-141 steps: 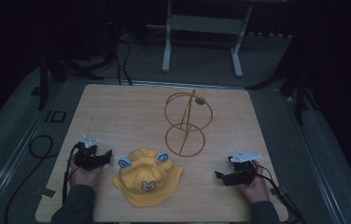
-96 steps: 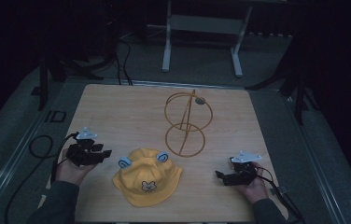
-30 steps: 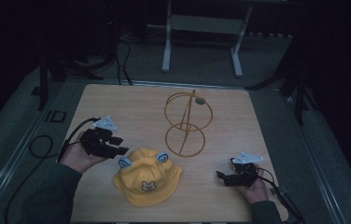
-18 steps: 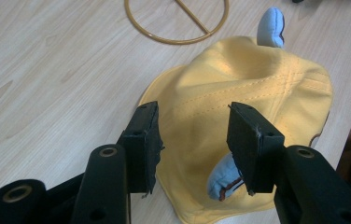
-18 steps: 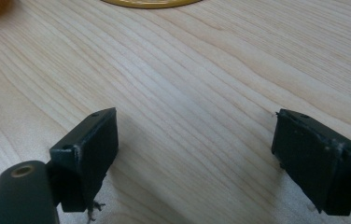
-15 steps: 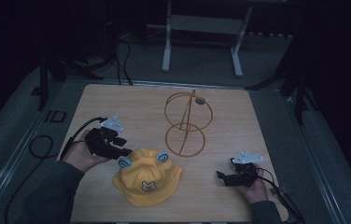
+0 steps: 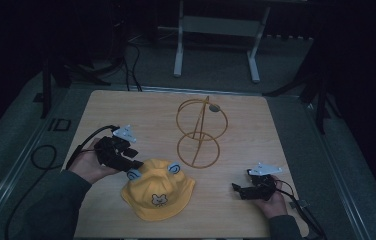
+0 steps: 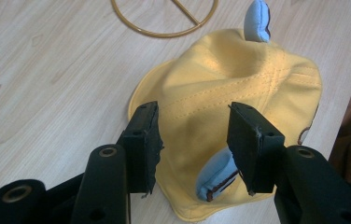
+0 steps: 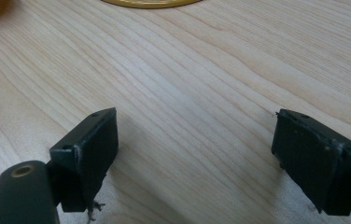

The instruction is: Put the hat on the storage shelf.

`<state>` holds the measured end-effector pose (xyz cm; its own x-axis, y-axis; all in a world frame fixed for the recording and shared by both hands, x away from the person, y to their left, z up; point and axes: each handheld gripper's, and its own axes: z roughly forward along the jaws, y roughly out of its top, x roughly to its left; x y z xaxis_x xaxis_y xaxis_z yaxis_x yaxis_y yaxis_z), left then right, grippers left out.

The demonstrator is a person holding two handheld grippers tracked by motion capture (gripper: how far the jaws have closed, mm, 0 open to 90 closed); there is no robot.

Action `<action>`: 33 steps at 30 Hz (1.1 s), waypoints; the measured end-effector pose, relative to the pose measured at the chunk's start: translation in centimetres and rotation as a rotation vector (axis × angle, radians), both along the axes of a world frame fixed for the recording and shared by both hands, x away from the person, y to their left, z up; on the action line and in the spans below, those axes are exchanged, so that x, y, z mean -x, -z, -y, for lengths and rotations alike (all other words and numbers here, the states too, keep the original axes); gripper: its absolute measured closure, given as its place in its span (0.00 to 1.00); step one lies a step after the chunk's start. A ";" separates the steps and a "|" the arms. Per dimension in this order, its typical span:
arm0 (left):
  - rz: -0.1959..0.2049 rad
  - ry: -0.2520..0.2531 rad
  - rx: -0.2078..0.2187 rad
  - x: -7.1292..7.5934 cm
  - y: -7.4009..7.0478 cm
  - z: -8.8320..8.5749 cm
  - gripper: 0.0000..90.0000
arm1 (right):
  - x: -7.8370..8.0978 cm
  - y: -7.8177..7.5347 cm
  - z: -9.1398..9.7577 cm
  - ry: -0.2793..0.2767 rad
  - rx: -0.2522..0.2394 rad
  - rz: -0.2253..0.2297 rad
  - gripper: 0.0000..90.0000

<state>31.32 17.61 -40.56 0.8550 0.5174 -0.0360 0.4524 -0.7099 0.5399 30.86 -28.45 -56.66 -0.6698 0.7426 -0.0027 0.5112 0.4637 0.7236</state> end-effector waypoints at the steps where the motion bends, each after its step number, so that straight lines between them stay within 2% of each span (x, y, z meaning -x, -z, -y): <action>1: 0.000 0.000 0.000 0.0 0.0 0.0 0.60 | 0.0 0.0 0.0 0.000 0.000 0.000 0.16; 11: -0.003 0.039 -0.015 0.1 -0.3 1.0 0.59 | 0.0 0.0 0.0 0.000 0.000 0.000 0.16; 16: 0.003 0.072 -0.065 0.1 -0.3 2.0 0.54 | 0.0 0.0 0.0 0.000 0.000 0.000 0.16; 27: -0.011 0.131 -0.100 0.1 -0.1 4.0 0.50 | 0.0 0.0 0.0 0.000 0.000 -0.001 0.16; 33: -0.015 0.169 -0.142 0.2 0.6 5.4 0.47 | 0.0 0.0 0.0 -0.001 0.000 -0.002 0.16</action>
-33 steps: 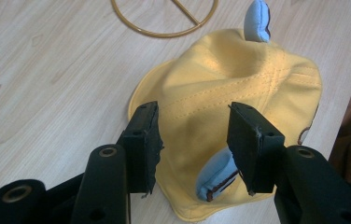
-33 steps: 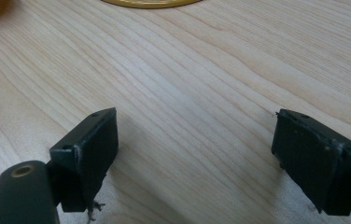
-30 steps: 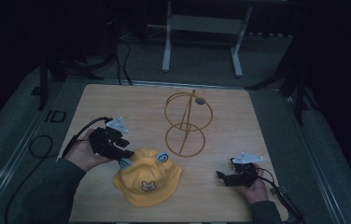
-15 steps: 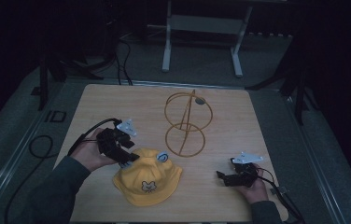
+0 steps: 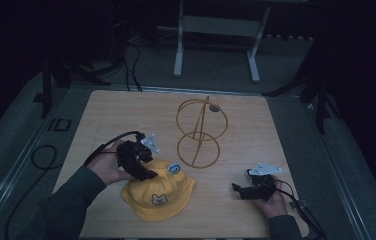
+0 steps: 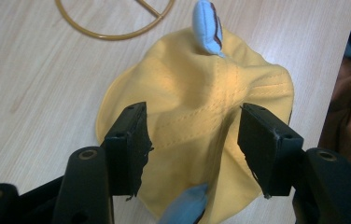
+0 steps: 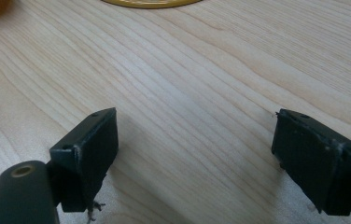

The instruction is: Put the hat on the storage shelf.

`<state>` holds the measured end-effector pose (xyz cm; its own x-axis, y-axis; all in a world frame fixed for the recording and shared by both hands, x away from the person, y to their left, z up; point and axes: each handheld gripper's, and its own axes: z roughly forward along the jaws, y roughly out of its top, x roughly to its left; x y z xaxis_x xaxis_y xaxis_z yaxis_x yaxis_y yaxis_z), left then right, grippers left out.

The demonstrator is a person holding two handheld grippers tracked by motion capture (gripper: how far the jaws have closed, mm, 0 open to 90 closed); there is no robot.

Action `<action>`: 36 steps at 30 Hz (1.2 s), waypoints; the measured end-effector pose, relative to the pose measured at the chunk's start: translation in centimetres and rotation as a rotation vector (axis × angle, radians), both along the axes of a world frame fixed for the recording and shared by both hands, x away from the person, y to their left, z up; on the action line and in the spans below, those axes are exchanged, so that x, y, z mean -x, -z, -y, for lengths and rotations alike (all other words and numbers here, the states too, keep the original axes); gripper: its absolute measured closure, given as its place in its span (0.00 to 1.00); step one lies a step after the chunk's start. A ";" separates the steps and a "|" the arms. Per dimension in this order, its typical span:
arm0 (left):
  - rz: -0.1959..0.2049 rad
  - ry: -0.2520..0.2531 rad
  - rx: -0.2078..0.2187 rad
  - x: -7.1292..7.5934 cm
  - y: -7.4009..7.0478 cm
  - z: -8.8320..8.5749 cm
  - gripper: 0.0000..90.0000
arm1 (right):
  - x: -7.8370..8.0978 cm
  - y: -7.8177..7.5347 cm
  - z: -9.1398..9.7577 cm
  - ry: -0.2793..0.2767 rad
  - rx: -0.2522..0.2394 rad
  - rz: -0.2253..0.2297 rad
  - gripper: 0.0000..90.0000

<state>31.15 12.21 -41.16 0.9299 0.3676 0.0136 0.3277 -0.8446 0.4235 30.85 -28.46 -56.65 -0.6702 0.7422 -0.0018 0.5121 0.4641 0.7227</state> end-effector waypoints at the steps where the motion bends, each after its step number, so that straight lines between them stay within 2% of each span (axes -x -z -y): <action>1: 0.000 0.002 -0.005 0.0 0.1 0.2 0.46 | 0.0 0.0 0.0 0.000 0.000 0.000 0.16; 10: -0.007 0.036 -0.054 -0.1 1.1 1.6 0.44 | 0.0 0.0 0.0 0.001 -0.001 0.002 0.16; 15: -0.032 0.046 -0.087 -0.2 1.5 1.8 0.49 | 0.0 0.0 0.0 0.000 0.000 0.003 0.16; 18: -0.029 0.047 -0.115 -0.1 1.7 2.0 0.58 | 0.0 0.0 0.0 0.001 -0.001 0.000 0.16; 23: -0.025 0.072 -0.171 0.0 1.8 2.4 0.83 | 0.0 0.0 0.0 0.001 -0.001 0.000 0.16; 27: -0.035 0.067 -0.181 0.0 1.7 2.3 0.91 | 0.0 0.0 0.0 0.001 -0.001 0.000 0.16; 33: -0.047 0.055 -0.171 -0.1 1.5 2.0 0.93 | 0.0 0.0 0.0 0.001 -0.001 0.000 0.16; 36: -0.056 0.040 -0.150 -0.2 1.3 1.7 0.93 | 0.0 0.0 0.0 0.001 -0.001 0.001 0.16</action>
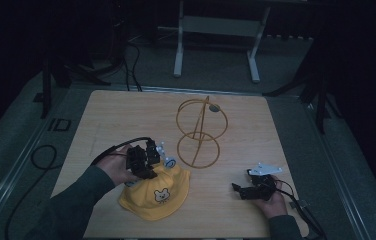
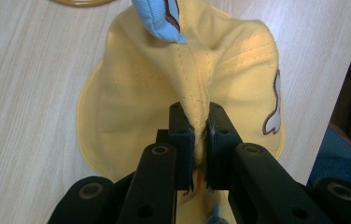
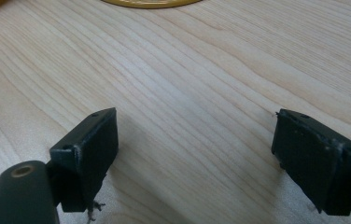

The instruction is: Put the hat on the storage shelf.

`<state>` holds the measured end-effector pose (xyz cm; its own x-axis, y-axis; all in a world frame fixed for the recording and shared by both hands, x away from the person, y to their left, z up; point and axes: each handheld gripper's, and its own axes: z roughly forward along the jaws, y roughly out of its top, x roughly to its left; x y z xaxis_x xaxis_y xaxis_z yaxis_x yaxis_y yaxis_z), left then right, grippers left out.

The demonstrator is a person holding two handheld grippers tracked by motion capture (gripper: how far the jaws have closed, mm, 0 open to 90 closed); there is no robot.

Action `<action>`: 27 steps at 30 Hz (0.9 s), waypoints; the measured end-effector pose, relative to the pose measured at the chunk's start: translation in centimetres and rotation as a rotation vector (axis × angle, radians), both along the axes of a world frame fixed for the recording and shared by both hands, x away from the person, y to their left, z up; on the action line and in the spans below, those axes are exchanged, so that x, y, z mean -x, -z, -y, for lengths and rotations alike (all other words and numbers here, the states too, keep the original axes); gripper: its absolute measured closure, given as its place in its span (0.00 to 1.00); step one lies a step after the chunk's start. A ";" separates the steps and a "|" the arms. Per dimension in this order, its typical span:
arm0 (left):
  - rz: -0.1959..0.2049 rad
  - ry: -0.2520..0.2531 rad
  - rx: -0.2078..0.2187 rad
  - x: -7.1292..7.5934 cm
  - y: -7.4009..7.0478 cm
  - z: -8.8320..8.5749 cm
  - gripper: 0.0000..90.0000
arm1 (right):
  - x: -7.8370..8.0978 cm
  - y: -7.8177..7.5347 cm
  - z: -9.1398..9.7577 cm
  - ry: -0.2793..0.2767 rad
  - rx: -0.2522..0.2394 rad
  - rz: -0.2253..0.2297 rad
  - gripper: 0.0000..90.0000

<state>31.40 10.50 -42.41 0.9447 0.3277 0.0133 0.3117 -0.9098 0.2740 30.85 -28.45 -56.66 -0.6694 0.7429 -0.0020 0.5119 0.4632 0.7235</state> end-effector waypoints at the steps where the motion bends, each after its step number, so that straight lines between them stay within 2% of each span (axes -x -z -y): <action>1: 0.001 -0.004 0.003 -0.1 -0.1 -0.1 0.93 | 0.0 0.0 0.0 0.000 0.000 0.000 0.16; 11: -0.012 -0.041 0.018 -0.6 -0.7 -1.1 0.93 | 0.0 0.0 0.0 0.000 0.000 0.000 0.16; 20: -0.018 -0.076 -0.003 -0.7 -0.9 -1.6 0.93 | 0.0 0.0 0.0 -0.001 0.001 0.000 0.16; 27: -0.001 -0.105 -0.016 -1.0 -1.6 -2.3 0.93 | 0.0 0.0 0.0 -0.001 0.000 0.000 0.16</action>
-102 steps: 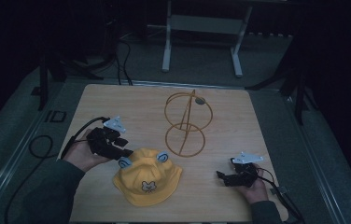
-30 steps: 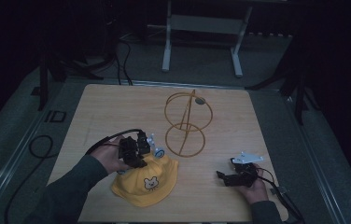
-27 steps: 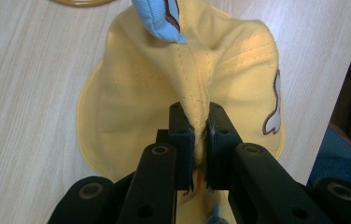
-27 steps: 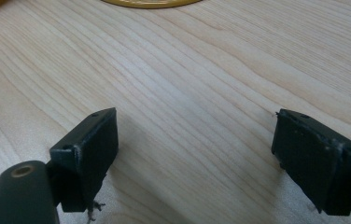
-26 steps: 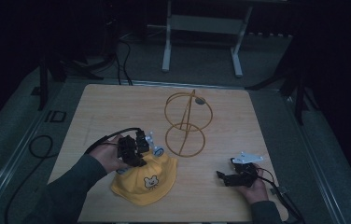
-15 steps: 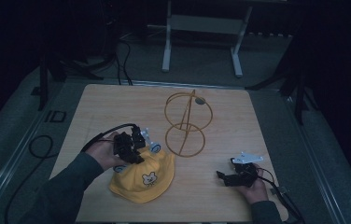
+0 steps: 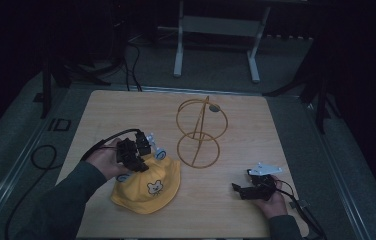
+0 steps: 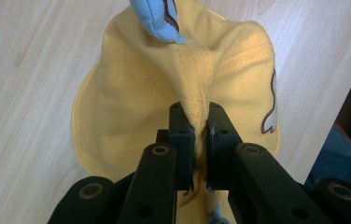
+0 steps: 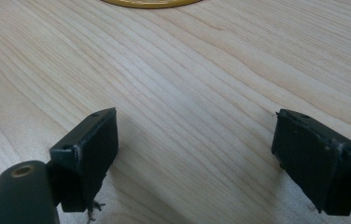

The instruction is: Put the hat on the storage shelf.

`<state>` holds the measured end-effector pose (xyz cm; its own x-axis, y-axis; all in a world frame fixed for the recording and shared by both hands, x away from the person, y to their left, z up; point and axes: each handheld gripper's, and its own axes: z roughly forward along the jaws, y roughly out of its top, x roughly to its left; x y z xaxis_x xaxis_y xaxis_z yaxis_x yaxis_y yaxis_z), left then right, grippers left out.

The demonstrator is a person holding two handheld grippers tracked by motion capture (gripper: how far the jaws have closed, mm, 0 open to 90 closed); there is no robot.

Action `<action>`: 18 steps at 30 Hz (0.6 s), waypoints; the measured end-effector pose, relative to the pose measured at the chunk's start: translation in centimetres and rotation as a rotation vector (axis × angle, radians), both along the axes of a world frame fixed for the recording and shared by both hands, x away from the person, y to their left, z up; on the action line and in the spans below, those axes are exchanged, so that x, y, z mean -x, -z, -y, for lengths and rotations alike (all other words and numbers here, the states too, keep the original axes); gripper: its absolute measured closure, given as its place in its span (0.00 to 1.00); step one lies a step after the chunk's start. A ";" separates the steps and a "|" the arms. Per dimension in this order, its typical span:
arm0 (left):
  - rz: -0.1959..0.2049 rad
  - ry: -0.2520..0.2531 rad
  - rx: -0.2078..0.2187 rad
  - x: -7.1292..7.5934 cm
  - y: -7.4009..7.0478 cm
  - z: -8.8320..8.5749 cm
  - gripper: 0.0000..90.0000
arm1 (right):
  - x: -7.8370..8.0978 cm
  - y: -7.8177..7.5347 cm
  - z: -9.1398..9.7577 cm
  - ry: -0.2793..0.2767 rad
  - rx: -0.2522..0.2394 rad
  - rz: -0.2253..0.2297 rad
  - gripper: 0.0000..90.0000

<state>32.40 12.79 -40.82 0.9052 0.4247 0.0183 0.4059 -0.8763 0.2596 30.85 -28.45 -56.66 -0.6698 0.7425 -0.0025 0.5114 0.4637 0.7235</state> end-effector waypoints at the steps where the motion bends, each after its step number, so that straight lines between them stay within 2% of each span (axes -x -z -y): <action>1: 0.002 -0.007 0.001 0.0 -0.1 -0.1 0.93 | 0.0 0.0 0.0 0.000 0.000 0.000 0.16; 15: 0.014 -0.064 0.005 -0.8 -1.1 -1.5 0.93 | 0.0 0.0 0.0 0.000 0.000 -0.001 0.16; 18: 0.017 -0.085 0.017 -1.1 -1.5 -1.8 0.93 | 0.0 0.0 0.0 0.000 0.000 0.001 0.16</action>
